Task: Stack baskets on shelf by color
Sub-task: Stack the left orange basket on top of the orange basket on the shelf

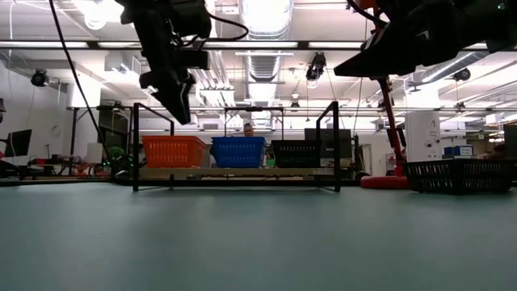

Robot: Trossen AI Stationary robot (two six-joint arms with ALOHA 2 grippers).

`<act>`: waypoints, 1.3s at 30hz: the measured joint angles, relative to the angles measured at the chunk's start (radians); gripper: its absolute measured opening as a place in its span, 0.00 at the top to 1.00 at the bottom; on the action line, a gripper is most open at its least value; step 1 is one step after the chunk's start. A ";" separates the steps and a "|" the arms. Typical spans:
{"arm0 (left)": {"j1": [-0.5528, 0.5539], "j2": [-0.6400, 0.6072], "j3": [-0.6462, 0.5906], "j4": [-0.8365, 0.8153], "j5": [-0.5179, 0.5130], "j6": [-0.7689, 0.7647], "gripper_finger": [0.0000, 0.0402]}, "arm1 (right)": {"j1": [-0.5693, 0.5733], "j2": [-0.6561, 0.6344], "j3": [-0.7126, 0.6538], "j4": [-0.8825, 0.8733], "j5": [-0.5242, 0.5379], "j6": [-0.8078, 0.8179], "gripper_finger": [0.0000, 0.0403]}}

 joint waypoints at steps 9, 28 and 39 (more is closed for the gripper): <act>0.003 0.001 -0.034 0.002 -0.058 0.017 0.73 | 0.000 0.000 0.000 -0.012 0.000 0.001 0.91; -0.011 -0.037 -0.061 -0.078 0.133 0.022 0.76 | 0.000 0.000 -0.001 -0.012 0.001 -0.008 0.91; -0.009 -0.007 -0.103 -0.023 -0.230 0.022 0.76 | 0.000 0.000 -0.001 -0.012 0.001 -0.015 0.91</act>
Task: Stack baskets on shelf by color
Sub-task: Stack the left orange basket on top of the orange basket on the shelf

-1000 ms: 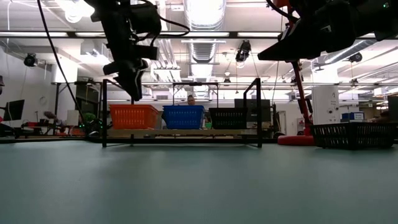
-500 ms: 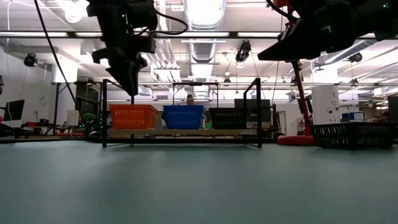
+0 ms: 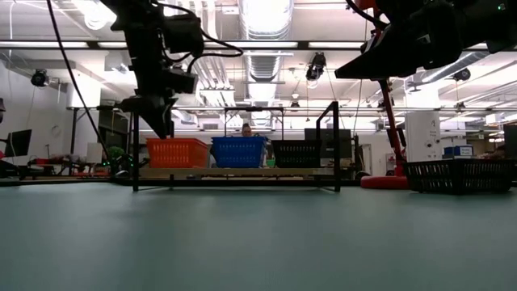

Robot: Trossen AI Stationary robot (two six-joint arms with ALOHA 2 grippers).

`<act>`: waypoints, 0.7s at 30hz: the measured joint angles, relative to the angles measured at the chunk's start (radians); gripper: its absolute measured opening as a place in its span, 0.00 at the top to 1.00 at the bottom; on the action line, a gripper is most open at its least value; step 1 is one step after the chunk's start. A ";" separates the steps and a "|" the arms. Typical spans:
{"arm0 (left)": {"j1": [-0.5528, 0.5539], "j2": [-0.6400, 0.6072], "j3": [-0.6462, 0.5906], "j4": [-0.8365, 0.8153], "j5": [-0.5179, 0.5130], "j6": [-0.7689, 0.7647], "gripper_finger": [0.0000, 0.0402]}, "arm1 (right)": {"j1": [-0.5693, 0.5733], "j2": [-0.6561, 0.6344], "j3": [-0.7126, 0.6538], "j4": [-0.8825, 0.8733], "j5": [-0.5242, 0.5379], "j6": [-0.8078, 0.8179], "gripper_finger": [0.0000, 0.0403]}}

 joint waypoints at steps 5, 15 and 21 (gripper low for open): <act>-0.003 0.000 0.000 0.000 -0.013 -0.012 0.76 | 0.000 0.000 0.000 0.000 0.000 0.001 0.91; -0.142 -0.042 0.023 0.042 0.088 -0.198 0.76 | 0.000 0.000 0.000 0.000 0.000 0.012 0.91; -0.147 -0.060 0.023 0.193 -0.098 -0.045 0.76 | 0.000 0.000 0.000 0.000 0.000 0.015 0.91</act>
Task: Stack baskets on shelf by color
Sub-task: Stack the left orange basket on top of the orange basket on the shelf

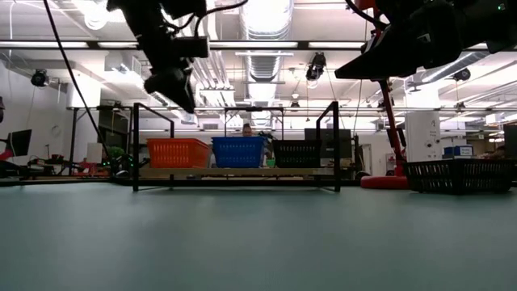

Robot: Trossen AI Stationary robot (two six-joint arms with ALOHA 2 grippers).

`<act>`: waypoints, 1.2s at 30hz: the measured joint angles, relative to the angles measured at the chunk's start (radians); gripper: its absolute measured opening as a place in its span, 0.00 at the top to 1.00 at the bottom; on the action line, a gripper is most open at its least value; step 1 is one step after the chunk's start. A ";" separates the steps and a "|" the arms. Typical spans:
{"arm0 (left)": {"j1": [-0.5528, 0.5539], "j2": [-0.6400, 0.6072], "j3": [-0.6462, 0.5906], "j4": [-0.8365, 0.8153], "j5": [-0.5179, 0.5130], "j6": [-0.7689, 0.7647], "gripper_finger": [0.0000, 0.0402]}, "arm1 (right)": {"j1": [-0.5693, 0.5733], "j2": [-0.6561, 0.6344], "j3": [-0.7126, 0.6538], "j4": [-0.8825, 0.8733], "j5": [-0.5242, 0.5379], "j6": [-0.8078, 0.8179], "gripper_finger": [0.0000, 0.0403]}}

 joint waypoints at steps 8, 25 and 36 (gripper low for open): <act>0.228 0.043 -0.002 0.050 0.033 0.109 0.76 | 0.000 0.000 0.000 -0.002 0.000 0.014 0.91; 0.280 0.182 -0.010 0.078 0.111 0.100 0.76 | 0.000 0.000 0.000 -0.025 0.000 0.024 0.91; 0.271 0.156 -0.010 0.032 0.272 0.127 0.76 | 0.000 0.000 0.000 -0.028 0.000 0.029 0.91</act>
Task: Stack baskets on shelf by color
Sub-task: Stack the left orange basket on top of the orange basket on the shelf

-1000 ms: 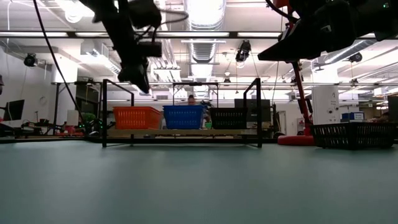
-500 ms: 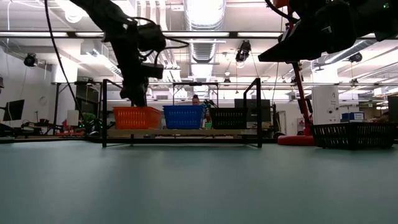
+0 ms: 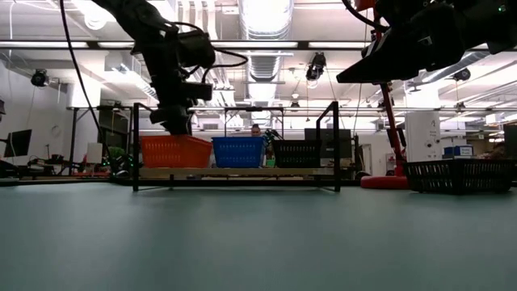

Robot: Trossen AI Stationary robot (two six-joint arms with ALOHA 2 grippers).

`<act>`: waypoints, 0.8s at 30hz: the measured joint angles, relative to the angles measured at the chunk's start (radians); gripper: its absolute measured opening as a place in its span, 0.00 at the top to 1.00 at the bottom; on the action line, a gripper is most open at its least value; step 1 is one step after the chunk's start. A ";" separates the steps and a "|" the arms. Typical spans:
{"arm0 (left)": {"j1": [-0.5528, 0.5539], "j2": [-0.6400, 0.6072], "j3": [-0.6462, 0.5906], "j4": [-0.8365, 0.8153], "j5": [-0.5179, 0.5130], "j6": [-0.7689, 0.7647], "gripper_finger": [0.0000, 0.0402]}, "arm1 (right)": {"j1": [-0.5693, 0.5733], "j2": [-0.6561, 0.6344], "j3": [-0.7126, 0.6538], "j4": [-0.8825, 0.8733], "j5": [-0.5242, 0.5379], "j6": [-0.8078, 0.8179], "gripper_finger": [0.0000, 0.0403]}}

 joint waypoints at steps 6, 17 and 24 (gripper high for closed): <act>0.000 -0.006 0.016 0.002 -0.005 -0.032 0.76 | 0.000 0.000 0.000 -0.002 0.000 0.001 0.91; -0.072 -0.136 0.079 -0.194 0.028 -0.029 0.76 | 0.000 0.000 0.000 -0.003 0.000 0.000 0.91; -0.112 -0.168 0.038 -0.318 0.187 -0.081 0.78 | 0.000 0.000 0.000 -0.003 0.000 0.000 0.91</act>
